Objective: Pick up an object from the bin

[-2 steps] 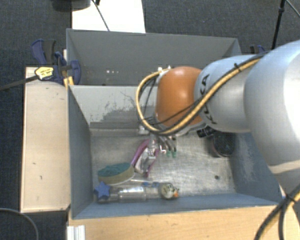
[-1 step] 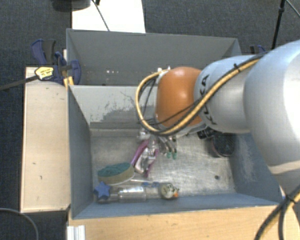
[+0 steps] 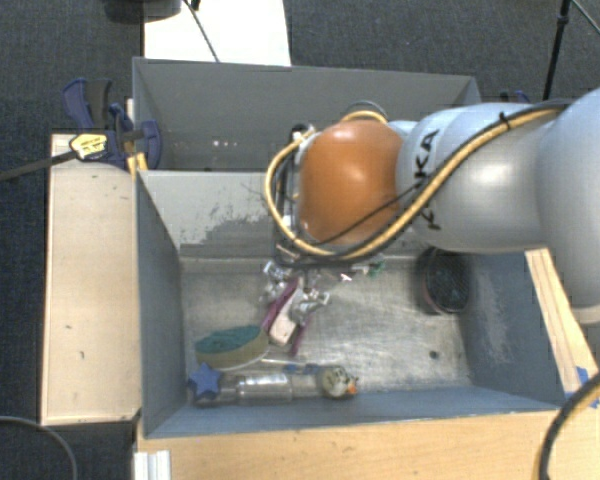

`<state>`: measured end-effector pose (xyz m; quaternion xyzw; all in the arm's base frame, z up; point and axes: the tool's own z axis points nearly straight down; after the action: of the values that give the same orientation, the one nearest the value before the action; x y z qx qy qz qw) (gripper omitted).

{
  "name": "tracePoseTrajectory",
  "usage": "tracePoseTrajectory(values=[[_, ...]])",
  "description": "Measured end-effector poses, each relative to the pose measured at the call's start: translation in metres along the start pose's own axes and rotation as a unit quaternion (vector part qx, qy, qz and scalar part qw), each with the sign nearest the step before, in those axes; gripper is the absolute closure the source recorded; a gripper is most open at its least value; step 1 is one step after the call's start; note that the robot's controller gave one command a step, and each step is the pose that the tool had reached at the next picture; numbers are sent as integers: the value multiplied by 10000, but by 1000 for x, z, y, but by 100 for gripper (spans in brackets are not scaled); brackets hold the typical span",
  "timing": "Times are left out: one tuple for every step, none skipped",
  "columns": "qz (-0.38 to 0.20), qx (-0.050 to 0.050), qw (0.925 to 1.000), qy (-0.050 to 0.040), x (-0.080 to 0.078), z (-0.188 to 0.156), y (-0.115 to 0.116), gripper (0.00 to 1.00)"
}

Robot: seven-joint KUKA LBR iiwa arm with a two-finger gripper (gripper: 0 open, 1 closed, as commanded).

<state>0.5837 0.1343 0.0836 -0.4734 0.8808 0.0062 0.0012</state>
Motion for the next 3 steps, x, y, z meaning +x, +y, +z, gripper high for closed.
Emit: tracePoseTrajectory(values=[[-821,90,9966,-5,-4,-176,-1,100],[662,40,9978,34,-10,-112,-2,100],[677,49,9977,24,-10,-114,-3,0]])
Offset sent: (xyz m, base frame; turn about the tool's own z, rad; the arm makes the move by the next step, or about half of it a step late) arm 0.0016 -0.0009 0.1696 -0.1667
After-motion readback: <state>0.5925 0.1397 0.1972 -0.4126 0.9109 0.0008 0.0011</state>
